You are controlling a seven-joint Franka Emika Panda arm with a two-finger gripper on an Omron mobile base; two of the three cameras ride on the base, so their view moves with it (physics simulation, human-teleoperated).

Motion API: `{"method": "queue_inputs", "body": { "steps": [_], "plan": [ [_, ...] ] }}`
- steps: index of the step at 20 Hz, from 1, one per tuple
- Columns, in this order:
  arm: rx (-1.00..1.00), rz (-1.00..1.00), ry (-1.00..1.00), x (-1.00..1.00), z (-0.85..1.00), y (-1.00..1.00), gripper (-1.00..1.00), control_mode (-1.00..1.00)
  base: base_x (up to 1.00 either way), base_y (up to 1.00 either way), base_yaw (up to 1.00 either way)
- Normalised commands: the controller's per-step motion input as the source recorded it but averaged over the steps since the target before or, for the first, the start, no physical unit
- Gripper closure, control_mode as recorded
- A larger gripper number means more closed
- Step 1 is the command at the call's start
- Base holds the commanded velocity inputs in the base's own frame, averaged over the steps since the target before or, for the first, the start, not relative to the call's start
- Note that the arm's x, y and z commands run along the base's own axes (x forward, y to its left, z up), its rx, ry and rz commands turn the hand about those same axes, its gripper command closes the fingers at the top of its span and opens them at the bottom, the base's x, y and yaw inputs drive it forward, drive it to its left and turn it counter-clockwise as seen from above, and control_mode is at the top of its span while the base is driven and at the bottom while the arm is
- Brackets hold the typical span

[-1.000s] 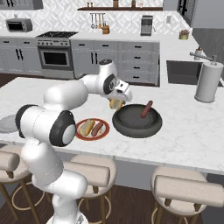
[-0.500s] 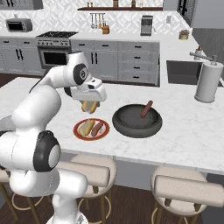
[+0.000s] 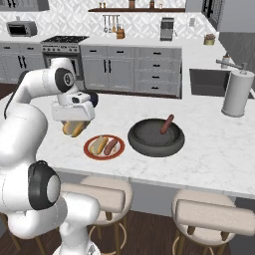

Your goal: Place one bun and one sausage from the bowl on each plate.

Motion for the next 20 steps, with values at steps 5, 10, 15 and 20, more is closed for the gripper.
{"method": "queue_inputs", "body": {
  "steps": [5,10,15,20],
  "plan": [
    [0.10,0.00,0.13,-0.74,0.14,0.01,1.00,-1.00,0.00,0.00,0.00],
    [0.05,0.00,0.05,-0.12,0.00,0.00,1.00,1.00,-0.28,0.27,0.00],
    [0.00,0.00,0.00,0.00,0.00,0.00,1.00,1.00,-0.13,1.00,-0.02],
    [0.00,0.00,0.00,0.00,0.00,0.00,1.00,1.00,0.00,1.00,-0.03]
  ]
}}
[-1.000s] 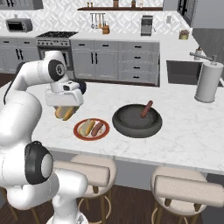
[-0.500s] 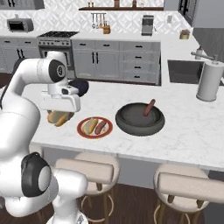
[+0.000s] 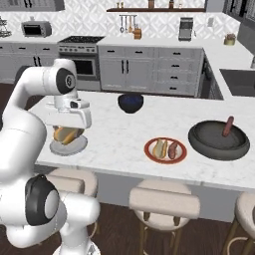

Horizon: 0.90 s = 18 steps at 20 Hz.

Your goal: Place one bun and one sausage from the bowl on each plate.

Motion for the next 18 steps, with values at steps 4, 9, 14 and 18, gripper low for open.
{"method": "queue_inputs", "body": {
  "steps": [4,9,14,18],
  "plan": [
    [0.01,0.00,0.13,0.55,-0.05,0.40,1.00,-1.00,0.05,0.25,0.00],
    [0.01,0.00,0.19,1.00,-0.59,0.39,1.00,-1.00,0.00,0.00,0.00],
    [0.00,0.00,0.09,1.00,-0.88,0.49,1.00,-1.00,0.00,0.00,0.00],
    [0.00,0.00,0.02,1.00,-0.69,0.50,1.00,-1.00,0.00,0.00,0.00]
  ]
}}
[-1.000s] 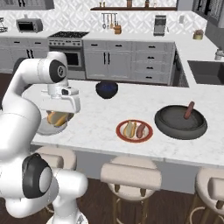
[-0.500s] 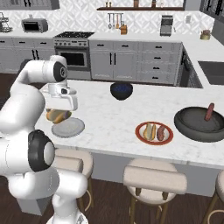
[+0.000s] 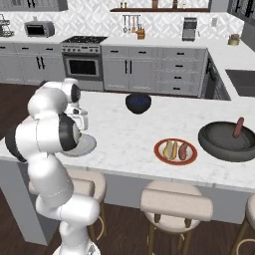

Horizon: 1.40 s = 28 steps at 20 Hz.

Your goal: Place one bun and one sausage from the bowl on each plate.

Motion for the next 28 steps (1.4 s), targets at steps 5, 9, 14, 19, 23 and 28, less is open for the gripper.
{"method": "queue_inputs", "body": {
  "steps": [5,9,14,19,23,28],
  "plan": [
    [0.00,-0.01,0.00,1.00,-0.52,0.39,1.00,-1.00,0.00,0.00,0.00],
    [0.00,-0.03,0.04,0.85,-0.60,0.33,1.00,-1.00,0.00,0.00,0.00],
    [-0.05,-0.05,0.01,0.56,-0.68,0.27,1.00,-1.00,0.00,0.00,0.00],
    [-0.08,-0.06,-0.16,-0.03,-0.63,0.02,1.00,-1.00,0.00,0.00,0.00],
    [0.00,-0.12,-0.16,-0.27,-0.41,-0.44,1.00,-1.00,0.00,0.00,0.00],
    [0.00,-0.13,-0.11,-0.21,-0.47,-0.53,-1.00,-1.00,0.00,0.00,0.00]
  ]
}}
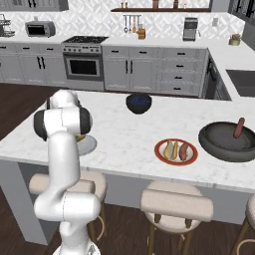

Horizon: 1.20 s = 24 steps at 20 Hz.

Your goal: Place one bun and one sausage from the bowl on each plate.

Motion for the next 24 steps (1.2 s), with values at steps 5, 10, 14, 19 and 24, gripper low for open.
{"method": "queue_inputs", "body": {
  "steps": [5,10,14,19,24],
  "plan": [
    [0.00,-0.05,-0.17,-0.35,-0.19,-0.09,-1.00,-1.00,0.00,0.00,0.00],
    [-0.01,0.00,-0.20,-0.30,0.45,0.00,-1.00,-1.00,0.00,0.00,0.00],
    [-0.01,0.00,-0.18,-0.38,0.89,-0.09,-1.00,-1.00,0.00,0.00,0.00],
    [0.01,0.00,-0.10,-0.69,1.00,-0.57,-1.00,-1.00,0.00,0.00,0.00],
    [0.06,0.00,-0.04,-0.79,1.00,-0.88,-1.00,-1.00,0.00,0.00,0.00]
  ]
}}
